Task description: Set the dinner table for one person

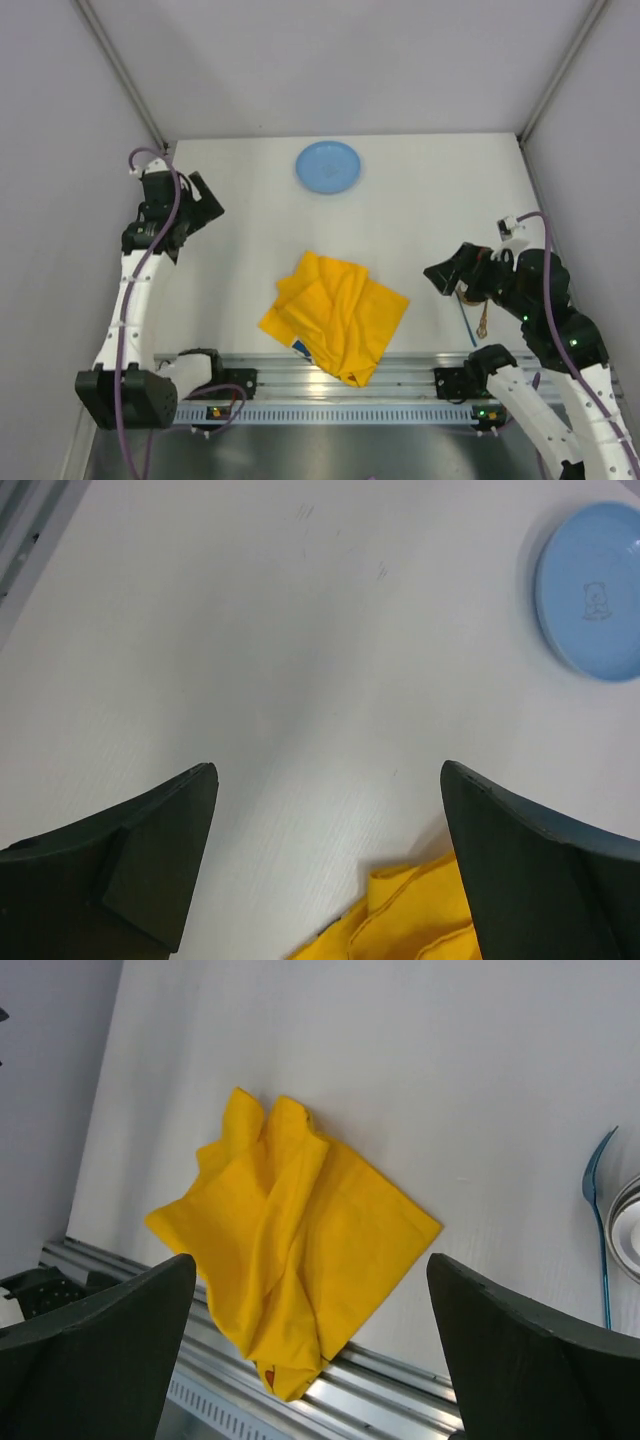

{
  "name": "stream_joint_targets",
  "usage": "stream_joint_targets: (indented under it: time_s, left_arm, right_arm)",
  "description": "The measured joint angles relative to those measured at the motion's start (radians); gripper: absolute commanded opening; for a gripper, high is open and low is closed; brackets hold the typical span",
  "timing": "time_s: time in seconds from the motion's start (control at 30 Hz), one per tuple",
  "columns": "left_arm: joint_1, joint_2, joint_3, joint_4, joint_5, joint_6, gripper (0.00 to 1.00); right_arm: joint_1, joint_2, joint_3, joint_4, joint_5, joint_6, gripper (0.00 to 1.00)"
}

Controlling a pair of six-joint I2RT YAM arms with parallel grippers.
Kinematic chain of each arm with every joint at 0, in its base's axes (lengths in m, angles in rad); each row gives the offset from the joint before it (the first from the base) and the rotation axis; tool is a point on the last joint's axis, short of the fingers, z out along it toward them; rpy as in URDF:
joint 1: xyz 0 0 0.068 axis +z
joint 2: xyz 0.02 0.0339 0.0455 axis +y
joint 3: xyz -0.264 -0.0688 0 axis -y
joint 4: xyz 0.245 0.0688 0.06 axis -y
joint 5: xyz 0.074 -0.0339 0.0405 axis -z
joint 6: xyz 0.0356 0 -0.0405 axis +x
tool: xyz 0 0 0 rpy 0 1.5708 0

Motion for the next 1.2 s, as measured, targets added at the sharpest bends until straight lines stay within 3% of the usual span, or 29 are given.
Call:
stream_joint_targets:
  time_s: [0.23, 0.43, 0.6, 0.77, 0.97, 1.2]
  left_arm:
    - [0.002, -0.243, -0.065, -0.142, 0.101, -0.109, 0.95]
    - [-0.002, -0.323, -0.275, -0.259, 0.182, -0.206, 0.92]
    - [-0.002, -0.497, -0.456, -0.345, 0.272, -0.279, 0.88]
    - [-0.008, -0.675, -0.616, -0.389, 0.356, -0.34, 0.9]
    - [-0.042, -0.537, -0.64, -0.388, 0.375, -0.342, 0.85]
    - [-0.334, -0.131, -0.517, -0.345, 0.226, -0.401, 0.83]
  right_arm:
    - [0.0, -0.054, -0.032, -0.005, -0.076, 0.033, 1.0]
    - [0.0, -0.021, -0.035, -0.012, -0.074, 0.02, 1.0]
    - [0.008, 0.095, -0.011, -0.025, -0.086, 0.005, 1.0]
    - [0.009, 0.224, -0.011, -0.035, -0.089, 0.005, 1.0]
    - [0.01, 0.356, -0.009, -0.034, -0.076, -0.005, 1.0]
    - [0.014, 0.533, 0.064, -0.03, -0.045, -0.013, 1.0]
